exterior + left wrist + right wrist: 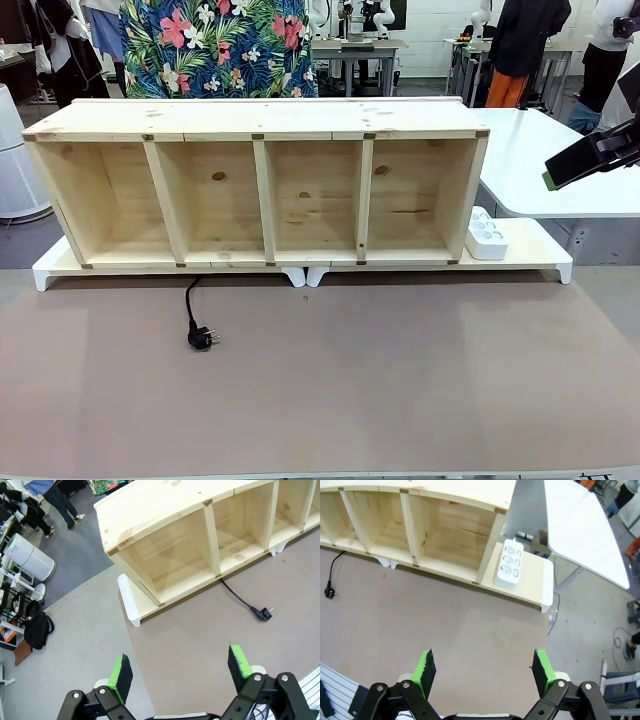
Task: Perform cable management.
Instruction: When the cord part of the Power Cable appears at the lower middle area of the table and stops, grasp the cord part of the Power Cable.
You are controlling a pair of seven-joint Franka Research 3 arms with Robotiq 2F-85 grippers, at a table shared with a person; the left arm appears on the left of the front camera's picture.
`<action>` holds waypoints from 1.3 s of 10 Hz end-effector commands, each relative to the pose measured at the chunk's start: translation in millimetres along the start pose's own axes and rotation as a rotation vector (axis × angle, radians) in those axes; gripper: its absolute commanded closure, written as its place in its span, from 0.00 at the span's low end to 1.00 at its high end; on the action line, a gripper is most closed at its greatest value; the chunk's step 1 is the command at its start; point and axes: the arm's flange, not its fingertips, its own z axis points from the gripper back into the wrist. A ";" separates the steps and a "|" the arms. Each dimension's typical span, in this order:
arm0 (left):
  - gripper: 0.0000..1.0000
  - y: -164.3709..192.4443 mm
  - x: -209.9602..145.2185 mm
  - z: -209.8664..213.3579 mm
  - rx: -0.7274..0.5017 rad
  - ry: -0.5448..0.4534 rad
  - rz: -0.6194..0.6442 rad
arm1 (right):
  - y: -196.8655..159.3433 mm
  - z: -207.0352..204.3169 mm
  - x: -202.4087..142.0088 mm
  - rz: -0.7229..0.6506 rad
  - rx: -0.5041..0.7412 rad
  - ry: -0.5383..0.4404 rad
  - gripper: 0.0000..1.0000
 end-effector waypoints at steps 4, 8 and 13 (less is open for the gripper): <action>0.00 -0.4 3.1 -2.0 0.007 -0.010 0.015 | -0.2 0.2 1.6 0.006 -0.001 -0.013 0.00; 0.00 -0.4 3.1 -2.0 0.007 -0.010 0.015 | -0.2 0.2 1.6 0.006 -0.001 -0.013 0.00; 0.00 -0.4 3.1 -2.0 0.007 -0.010 0.015 | -0.2 0.2 1.6 0.006 -0.001 -0.013 0.00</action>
